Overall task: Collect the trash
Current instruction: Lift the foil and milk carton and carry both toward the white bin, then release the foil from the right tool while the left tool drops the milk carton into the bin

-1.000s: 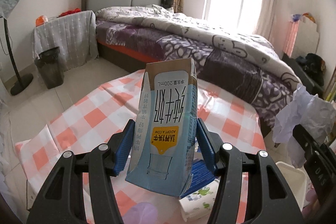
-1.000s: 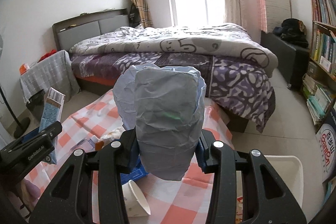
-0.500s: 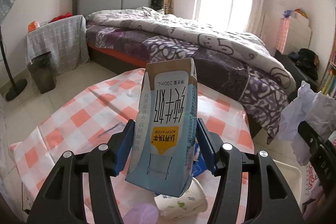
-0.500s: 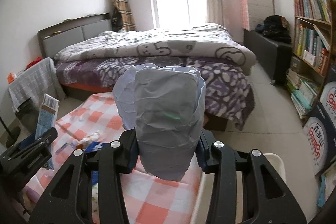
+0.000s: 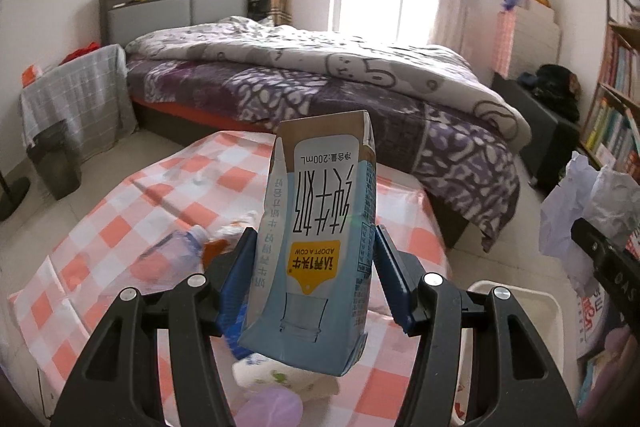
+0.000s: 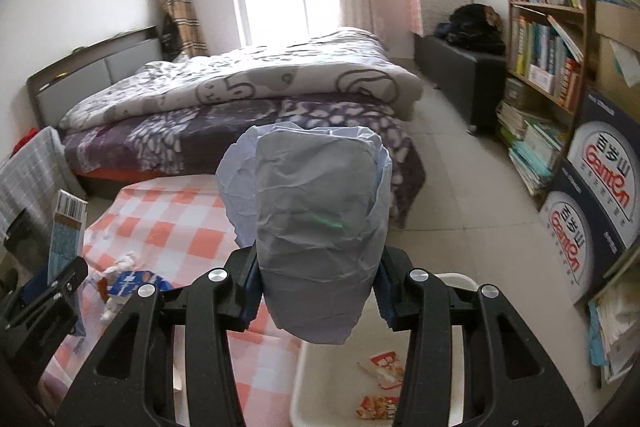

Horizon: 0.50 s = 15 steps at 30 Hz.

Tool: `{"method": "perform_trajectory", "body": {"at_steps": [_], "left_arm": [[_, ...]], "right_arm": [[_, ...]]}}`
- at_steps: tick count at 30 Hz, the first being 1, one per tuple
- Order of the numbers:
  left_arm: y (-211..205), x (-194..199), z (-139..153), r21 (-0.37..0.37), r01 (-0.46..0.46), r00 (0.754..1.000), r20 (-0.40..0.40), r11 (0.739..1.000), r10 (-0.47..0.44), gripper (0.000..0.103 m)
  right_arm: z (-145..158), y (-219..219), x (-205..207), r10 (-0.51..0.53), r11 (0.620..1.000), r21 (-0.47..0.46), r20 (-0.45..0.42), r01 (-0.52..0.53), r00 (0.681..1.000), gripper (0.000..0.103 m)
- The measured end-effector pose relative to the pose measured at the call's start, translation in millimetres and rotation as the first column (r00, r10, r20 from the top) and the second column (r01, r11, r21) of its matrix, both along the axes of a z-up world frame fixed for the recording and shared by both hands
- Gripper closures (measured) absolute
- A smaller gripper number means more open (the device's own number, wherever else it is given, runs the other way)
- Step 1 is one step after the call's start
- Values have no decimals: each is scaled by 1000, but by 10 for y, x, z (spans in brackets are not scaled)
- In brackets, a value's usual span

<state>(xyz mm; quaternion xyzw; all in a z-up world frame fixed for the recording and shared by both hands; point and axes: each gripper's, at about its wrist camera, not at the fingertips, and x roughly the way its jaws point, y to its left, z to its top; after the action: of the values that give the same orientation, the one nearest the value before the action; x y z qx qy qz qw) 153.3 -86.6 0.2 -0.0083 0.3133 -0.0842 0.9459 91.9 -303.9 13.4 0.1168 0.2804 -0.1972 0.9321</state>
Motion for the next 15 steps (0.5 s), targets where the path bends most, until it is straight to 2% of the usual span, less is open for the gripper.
{"method": "perform_trajectory", "body": {"at_steps": [3, 10, 15], "left_arm": [[-156, -52, -9, 11, 34, 999, 3, 999, -34, 45], [-485, -162, -25, 20, 112, 994, 0, 993, -112, 45], [-775, -258, -43, 32, 173, 985, 0, 984, -173, 45]], "right_arm": [[4, -159, -82, -38, 999, 14, 5, 38, 999, 57], [53, -405, -275, -148, 989, -3, 62, 148, 987, 32], [71, -578, -397, -205, 978, -8, 82, 206, 975, 25]]}}
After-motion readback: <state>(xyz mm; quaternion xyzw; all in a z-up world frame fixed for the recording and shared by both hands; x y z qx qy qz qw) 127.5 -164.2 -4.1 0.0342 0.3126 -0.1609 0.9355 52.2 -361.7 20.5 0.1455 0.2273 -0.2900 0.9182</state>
